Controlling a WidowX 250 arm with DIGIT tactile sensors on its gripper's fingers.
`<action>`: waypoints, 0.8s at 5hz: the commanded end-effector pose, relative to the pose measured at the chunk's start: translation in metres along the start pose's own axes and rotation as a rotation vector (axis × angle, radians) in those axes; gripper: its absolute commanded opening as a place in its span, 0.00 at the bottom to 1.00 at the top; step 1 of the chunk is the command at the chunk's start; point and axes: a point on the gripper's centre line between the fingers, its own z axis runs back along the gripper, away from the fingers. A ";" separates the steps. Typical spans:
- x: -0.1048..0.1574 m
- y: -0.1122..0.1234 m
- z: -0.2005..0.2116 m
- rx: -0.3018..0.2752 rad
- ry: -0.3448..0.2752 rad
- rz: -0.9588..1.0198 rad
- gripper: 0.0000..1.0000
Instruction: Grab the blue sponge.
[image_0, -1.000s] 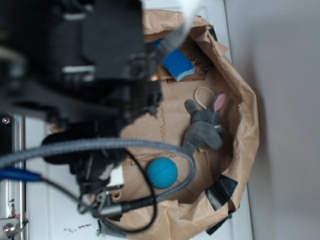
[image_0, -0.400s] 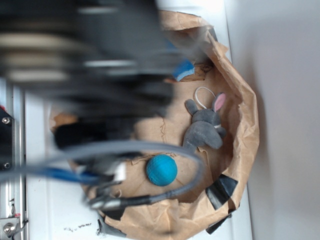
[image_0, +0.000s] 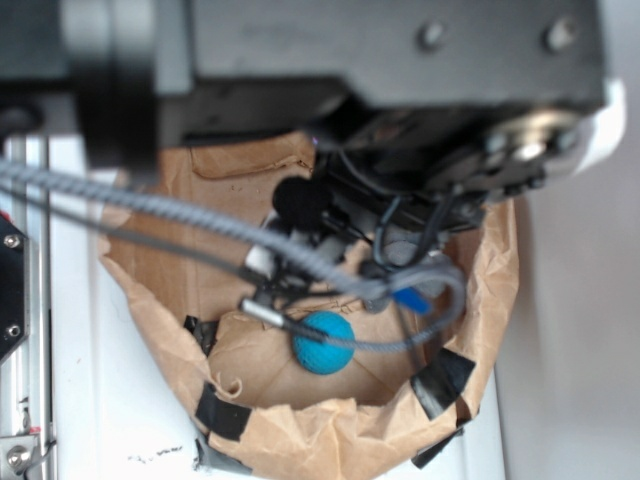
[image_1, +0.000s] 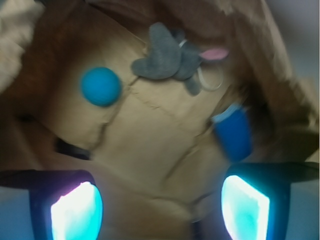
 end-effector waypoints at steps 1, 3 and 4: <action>0.015 0.023 -0.039 0.047 -0.102 -0.333 1.00; 0.013 0.017 -0.043 0.022 -0.106 -0.317 1.00; 0.013 0.017 -0.043 0.022 -0.106 -0.317 1.00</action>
